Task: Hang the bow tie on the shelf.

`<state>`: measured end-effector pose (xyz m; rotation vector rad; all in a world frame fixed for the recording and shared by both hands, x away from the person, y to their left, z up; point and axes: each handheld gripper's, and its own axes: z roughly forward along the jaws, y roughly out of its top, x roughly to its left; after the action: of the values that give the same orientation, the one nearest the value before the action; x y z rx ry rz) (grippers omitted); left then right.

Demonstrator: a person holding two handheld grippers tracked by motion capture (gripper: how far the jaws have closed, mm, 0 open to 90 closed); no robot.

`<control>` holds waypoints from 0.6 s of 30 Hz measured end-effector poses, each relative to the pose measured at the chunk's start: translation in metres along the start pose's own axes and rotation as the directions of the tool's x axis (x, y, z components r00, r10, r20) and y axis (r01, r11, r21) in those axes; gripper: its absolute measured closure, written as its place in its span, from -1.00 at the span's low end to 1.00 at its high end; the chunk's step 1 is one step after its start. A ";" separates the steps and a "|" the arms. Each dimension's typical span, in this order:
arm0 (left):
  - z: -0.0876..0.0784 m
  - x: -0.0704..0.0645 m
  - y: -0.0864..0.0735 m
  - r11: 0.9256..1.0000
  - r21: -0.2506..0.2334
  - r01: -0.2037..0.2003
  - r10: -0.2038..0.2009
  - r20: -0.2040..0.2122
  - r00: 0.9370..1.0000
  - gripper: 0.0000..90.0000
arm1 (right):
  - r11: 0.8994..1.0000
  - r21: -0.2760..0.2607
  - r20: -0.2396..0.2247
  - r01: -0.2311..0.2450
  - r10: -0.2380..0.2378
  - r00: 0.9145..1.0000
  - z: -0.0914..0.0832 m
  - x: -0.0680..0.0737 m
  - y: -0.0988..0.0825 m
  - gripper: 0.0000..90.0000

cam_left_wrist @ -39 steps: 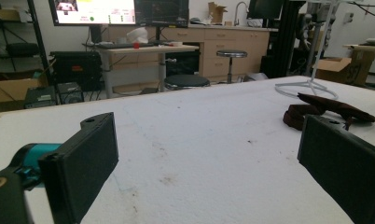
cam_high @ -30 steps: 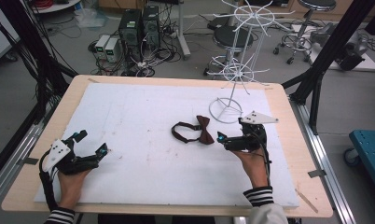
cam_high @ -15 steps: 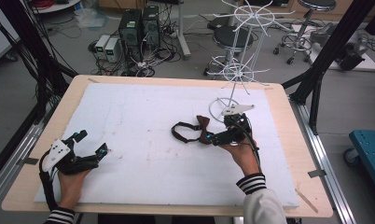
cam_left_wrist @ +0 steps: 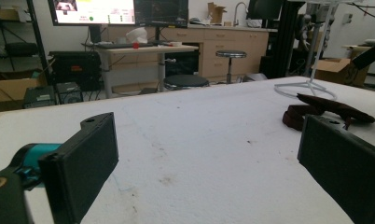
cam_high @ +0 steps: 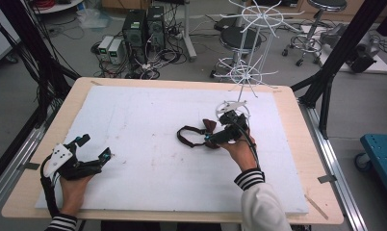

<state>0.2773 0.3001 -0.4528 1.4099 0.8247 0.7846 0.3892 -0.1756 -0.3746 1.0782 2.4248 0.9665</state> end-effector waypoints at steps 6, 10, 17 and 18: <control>0.000 0.000 0.000 1.000 0.003 0.001 -0.001 0.000 1.000 -0.88 | 0.998 0.055 0.010 -0.011 0.010 1.000 0.012 -0.003 0.006 -0.97; 0.000 0.000 0.000 1.000 0.000 0.002 -0.002 -0.002 1.000 -0.88 | 0.997 0.080 0.026 -0.012 0.010 1.000 0.020 -0.003 0.010 -0.97; 0.000 0.000 0.000 1.000 0.001 0.002 -0.002 -0.001 1.000 -0.88 | 0.993 0.114 0.049 -0.018 0.012 0.999 0.032 -0.002 0.014 -0.97; 0.000 0.000 0.000 1.000 0.001 0.002 -0.002 -0.001 1.000 -0.88 | 0.993 0.120 0.055 -0.018 0.011 0.998 0.033 -0.002 0.014 -0.97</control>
<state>0.2772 0.3003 -0.4528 1.4091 0.8273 0.7832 0.4150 -0.1552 -0.3889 1.1483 2.4610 0.7937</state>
